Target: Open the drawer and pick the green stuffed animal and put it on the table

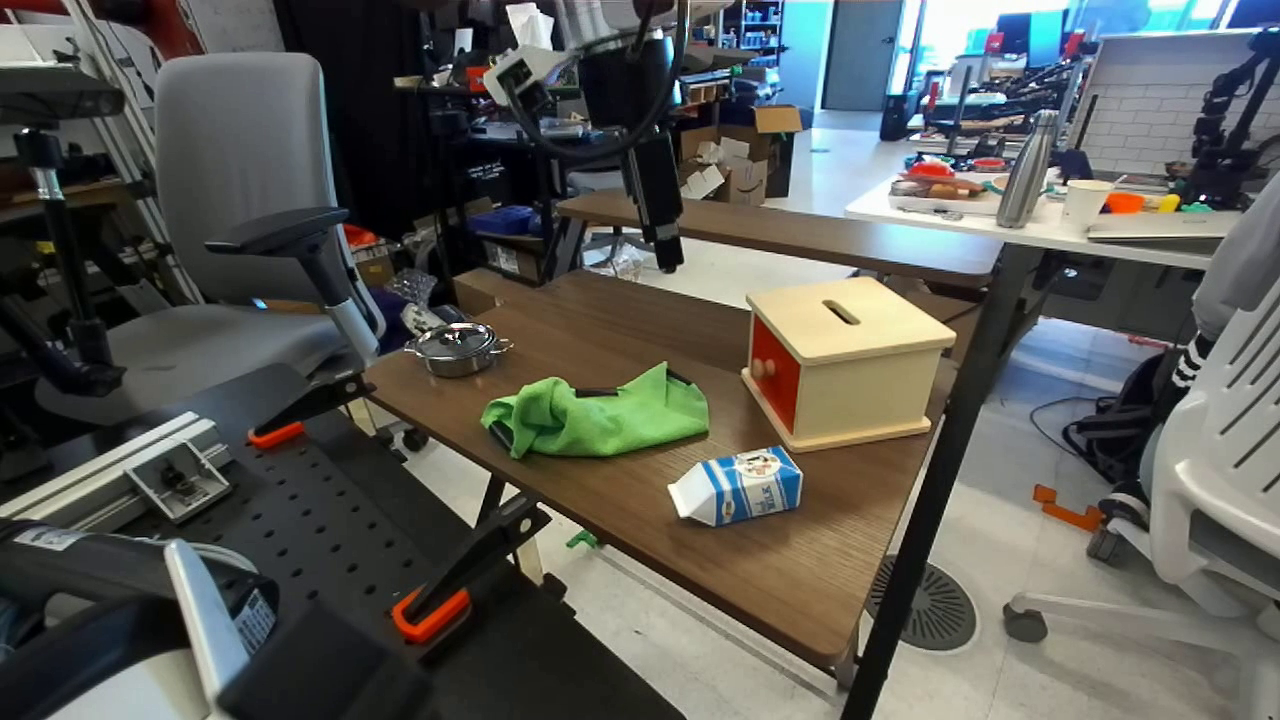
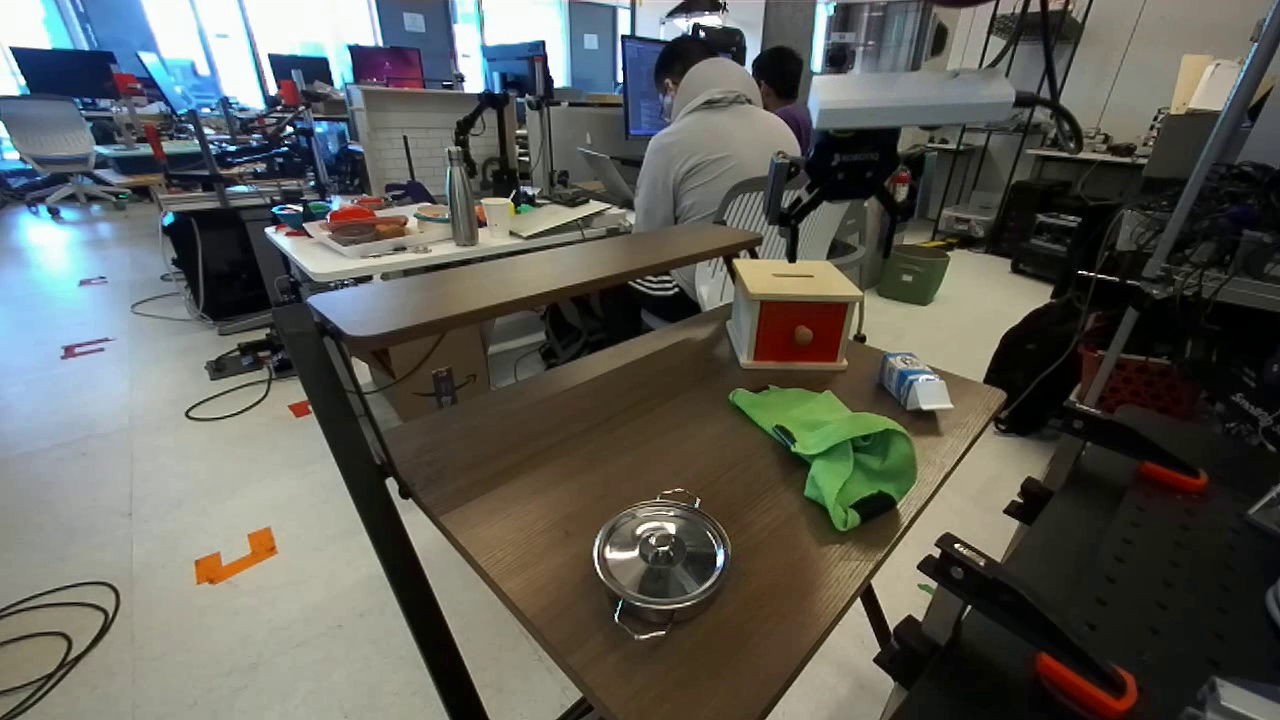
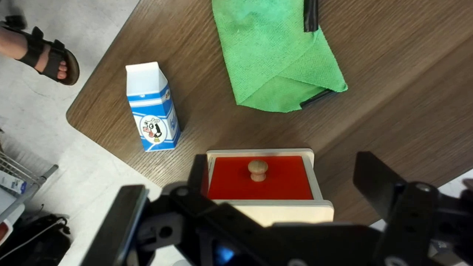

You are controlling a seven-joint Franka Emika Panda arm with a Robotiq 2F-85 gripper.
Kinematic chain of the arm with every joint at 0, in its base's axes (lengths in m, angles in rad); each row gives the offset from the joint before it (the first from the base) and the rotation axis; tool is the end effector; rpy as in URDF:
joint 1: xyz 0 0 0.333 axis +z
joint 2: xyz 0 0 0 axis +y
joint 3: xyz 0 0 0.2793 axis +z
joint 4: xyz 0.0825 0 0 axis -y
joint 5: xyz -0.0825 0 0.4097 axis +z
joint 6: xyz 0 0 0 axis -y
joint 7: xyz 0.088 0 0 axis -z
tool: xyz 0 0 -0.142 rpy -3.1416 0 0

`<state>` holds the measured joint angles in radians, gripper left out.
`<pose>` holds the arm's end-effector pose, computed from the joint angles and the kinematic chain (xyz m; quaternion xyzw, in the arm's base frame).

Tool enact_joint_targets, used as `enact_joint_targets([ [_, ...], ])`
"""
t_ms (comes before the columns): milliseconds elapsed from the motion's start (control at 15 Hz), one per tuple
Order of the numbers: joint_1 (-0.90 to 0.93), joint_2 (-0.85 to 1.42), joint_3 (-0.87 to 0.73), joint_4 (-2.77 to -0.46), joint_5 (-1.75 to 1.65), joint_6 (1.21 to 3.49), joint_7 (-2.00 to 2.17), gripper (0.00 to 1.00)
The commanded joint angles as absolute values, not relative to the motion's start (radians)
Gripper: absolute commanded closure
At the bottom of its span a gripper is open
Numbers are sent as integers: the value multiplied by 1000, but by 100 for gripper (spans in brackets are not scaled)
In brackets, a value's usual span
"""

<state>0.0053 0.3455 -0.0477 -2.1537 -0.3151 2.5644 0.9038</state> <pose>0.5804 -0.0270 0.1536 0.9372 -0.3334 0.0694 0.0757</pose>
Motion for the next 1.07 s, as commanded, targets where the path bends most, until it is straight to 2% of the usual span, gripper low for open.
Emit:
enact_joint_targets([
  [0, 8, 437, -80, -2110, -233, 2641, 816, 0],
  [467, 9, 565, -115, -2038, -91, 2668, 636, 0],
  [1000, 48, 681, -200, -1935, -96, 2679, 652, 0],
])
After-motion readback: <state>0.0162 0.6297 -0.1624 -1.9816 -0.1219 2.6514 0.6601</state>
